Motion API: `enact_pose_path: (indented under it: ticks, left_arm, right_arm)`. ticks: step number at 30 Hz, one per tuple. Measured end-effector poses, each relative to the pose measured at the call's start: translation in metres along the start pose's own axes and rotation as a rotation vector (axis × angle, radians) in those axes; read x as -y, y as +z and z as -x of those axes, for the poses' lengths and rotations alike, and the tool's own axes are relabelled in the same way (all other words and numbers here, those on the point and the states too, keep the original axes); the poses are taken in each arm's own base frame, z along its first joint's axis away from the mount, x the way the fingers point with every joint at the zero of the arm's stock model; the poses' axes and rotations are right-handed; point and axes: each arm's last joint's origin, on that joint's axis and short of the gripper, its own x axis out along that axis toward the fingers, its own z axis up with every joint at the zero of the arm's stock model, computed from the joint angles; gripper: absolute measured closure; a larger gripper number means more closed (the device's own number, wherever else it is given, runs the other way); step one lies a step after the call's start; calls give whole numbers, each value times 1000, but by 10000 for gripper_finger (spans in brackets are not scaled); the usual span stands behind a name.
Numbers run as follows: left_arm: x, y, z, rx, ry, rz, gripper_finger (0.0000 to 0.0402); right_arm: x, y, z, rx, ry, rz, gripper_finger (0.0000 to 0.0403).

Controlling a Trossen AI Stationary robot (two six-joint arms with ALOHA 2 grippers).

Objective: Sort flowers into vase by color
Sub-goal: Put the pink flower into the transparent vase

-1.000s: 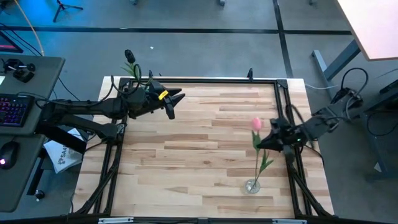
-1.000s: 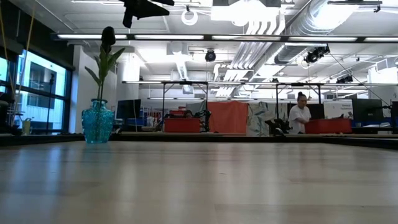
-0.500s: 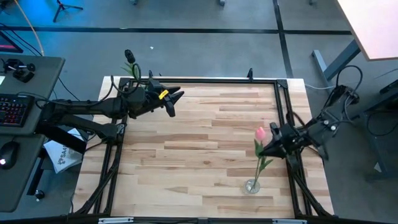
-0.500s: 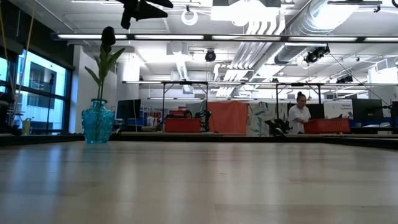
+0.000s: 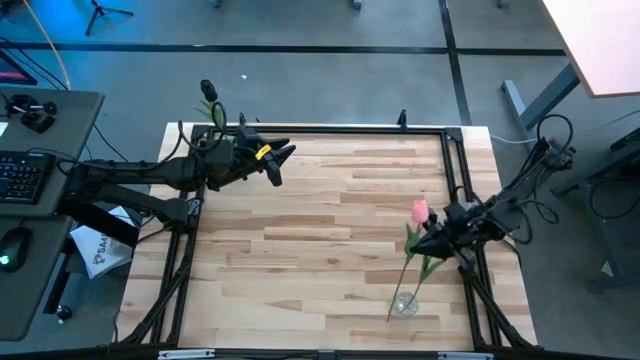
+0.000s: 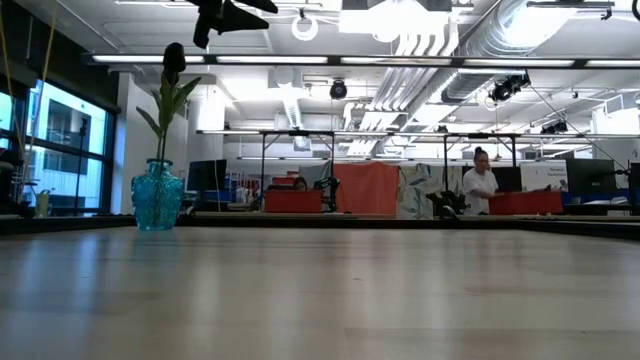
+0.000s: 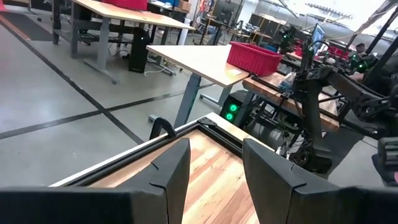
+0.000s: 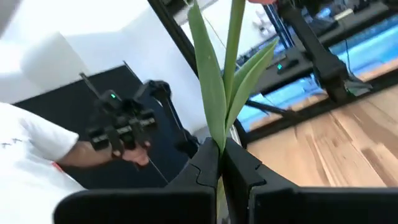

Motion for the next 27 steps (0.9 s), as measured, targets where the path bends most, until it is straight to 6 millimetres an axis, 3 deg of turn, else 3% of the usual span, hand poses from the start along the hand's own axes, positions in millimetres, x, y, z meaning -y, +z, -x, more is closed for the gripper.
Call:
enact_pose_path:
  ticks: [8, 14, 20, 24, 27]
  left_arm:
    - [0, 0, 0, 0, 0, 26, 266]
    - [0, 0, 0, 0, 1, 49, 266]
    - [0, 0, 0, -1, 1, 43, 266]
    - [0, 0, 0, -1, 1, 43, 266]
    - [-1, 0, 0, 6, 17, 43, 266]
  right_arm:
    - [-17, 34, 9, 36, 60, 171, 403]
    - [-26, 51, 18, -112, 52, 155, 403]
    - [-20, 29, 19, -241, 26, 127, 403]
    - [-8, 3, 15, -242, 17, 77, 403]
    - [-4, -2, 14, -220, -5, 80, 403]
